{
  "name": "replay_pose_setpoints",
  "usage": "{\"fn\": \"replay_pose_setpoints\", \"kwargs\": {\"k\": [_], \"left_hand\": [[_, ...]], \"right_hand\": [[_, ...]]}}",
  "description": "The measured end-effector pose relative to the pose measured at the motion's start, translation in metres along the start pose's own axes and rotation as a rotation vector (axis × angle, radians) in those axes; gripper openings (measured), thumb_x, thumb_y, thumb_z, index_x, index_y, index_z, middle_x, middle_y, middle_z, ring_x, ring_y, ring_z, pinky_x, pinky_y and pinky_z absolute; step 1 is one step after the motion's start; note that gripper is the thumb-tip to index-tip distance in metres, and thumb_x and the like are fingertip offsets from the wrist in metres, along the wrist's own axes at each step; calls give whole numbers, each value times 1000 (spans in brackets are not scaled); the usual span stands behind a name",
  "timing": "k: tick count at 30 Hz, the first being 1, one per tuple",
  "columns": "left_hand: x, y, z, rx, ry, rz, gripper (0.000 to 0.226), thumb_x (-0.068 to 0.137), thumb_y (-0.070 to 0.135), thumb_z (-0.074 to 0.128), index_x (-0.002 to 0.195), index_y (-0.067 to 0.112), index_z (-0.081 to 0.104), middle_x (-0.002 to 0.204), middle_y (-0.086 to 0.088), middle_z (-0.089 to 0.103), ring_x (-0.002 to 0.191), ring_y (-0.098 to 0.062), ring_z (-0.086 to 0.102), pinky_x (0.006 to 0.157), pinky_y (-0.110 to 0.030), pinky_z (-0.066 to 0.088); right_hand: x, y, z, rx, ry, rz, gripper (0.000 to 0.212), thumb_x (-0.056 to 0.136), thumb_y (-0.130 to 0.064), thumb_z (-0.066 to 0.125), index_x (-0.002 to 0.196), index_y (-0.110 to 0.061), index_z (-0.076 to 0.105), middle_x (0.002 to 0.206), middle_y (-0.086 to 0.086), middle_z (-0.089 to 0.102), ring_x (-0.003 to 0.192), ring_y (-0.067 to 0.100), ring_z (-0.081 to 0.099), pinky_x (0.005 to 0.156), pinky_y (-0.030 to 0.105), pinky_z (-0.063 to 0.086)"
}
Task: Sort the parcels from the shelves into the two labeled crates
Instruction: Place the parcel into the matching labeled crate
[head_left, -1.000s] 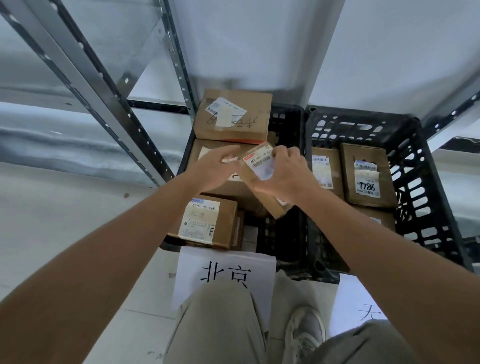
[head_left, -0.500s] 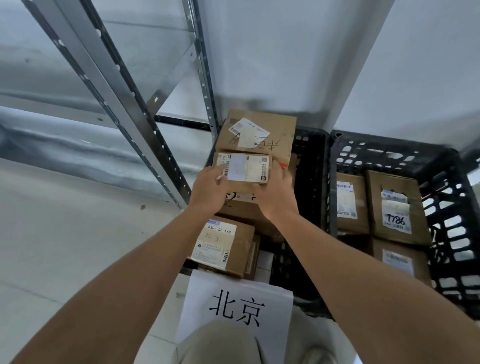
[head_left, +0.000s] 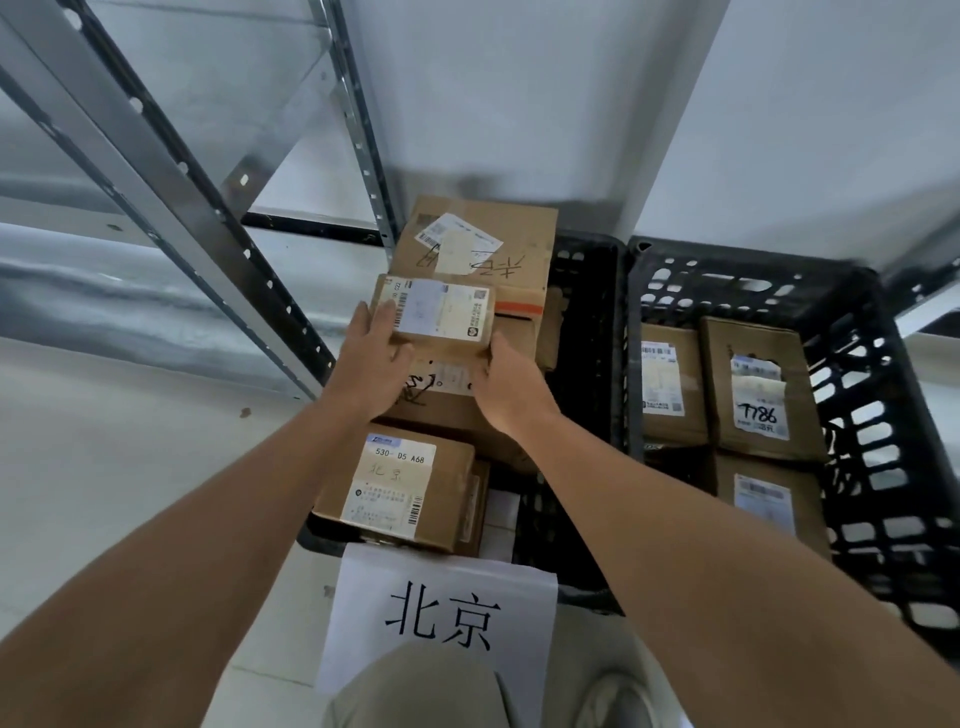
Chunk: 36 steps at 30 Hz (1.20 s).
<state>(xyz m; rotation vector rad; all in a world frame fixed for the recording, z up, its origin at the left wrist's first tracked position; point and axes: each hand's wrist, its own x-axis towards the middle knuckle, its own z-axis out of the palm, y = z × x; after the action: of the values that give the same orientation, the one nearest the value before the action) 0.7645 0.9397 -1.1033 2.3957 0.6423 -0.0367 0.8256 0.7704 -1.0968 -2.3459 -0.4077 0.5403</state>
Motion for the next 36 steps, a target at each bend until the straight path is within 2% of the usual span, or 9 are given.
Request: {"fn": "replay_pose_setpoints", "kwargs": {"k": [3, 6, 10, 13, 15, 18, 23, 27, 36], "left_hand": [[-3, -1, 4, -22, 44, -31, 73, 96, 51, 45, 157, 35, 9, 162, -8, 18, 148, -38, 23, 113, -63, 34], [-14, 2, 6, -127, 98, -107, 80, 101, 49, 46, 159, 29, -5, 165, -8, 18, 150, -34, 22, 114, -63, 32], [-22, -4, 7, -172, 103, -195, 79, 101, 55, 39, 160, 20, -1, 164, -10, 22, 150, -34, 25, 114, -62, 33], [-33, 4, 7, -72, 237, -99, 77, 103, 52, 39, 160, 15, 2, 167, -8, 11, 154, -30, 9, 121, -56, 22], [-38, 14, 9, 134, 331, 108, 71, 105, 47, 37, 160, 11, 10, 167, -9, 12, 155, -27, 7, 124, -48, 14], [-30, 36, 13, 440, 219, 372, 61, 106, 43, 26, 157, 10, 23, 166, -12, 16, 155, -27, 8, 126, -46, 8], [-18, 59, 18, 578, 145, 369, 61, 105, 37, 27, 158, 7, 19, 166, -13, 15, 155, -26, 7, 126, -45, 7], [-18, 33, 5, 654, 147, 274, 62, 105, 37, 29, 158, 7, 17, 167, -13, 14, 155, -27, 9, 126, -44, 9], [-10, -9, 11, 627, 14, 299, 74, 103, 37, 43, 159, 7, 4, 168, -13, -2, 155, -27, -5, 126, -42, 6]], "right_hand": [[-7, 11, -8, -28, 94, 1, 41, 101, -25, 48, 140, -14, 41, 134, 8, 54, 113, 28, 60, 88, 47, 55], [-12, 26, -15, -54, 117, 98, 50, 99, -24, 48, 147, -13, 38, 147, 8, 44, 120, 28, 56, 93, 48, 54], [-19, 39, -13, 72, 85, 211, 35, 101, -27, 44, 134, -16, 48, 130, 6, 58, 105, 25, 62, 87, 46, 57], [-28, 43, -17, 119, 57, 245, 31, 106, -29, 35, 129, -15, 51, 129, 9, 60, 108, 25, 61, 88, 38, 52], [-32, 46, -21, 74, 50, 244, 40, 108, -29, 31, 142, -13, 45, 141, 9, 53, 122, 27, 55, 94, 34, 45], [-33, 46, -27, -101, 75, 146, 51, 109, -30, 30, 156, -10, 26, 162, 8, 28, 146, 27, 32, 112, 39, 34], [-23, 23, -32, -487, 66, -156, 63, 106, -26, 33, 161, -17, 3, 169, 3, -7, 155, 23, -3, 125, 45, 15], [-11, -9, -19, -660, -16, -363, 66, 106, -27, 36, 160, -12, 1, 168, 6, -10, 155, 22, -8, 126, 46, 7], [-1, -6, 5, -684, -121, -296, 64, 108, -30, 26, 160, -10, -5, 167, 6, -15, 154, 20, -15, 126, 43, 5]]}}
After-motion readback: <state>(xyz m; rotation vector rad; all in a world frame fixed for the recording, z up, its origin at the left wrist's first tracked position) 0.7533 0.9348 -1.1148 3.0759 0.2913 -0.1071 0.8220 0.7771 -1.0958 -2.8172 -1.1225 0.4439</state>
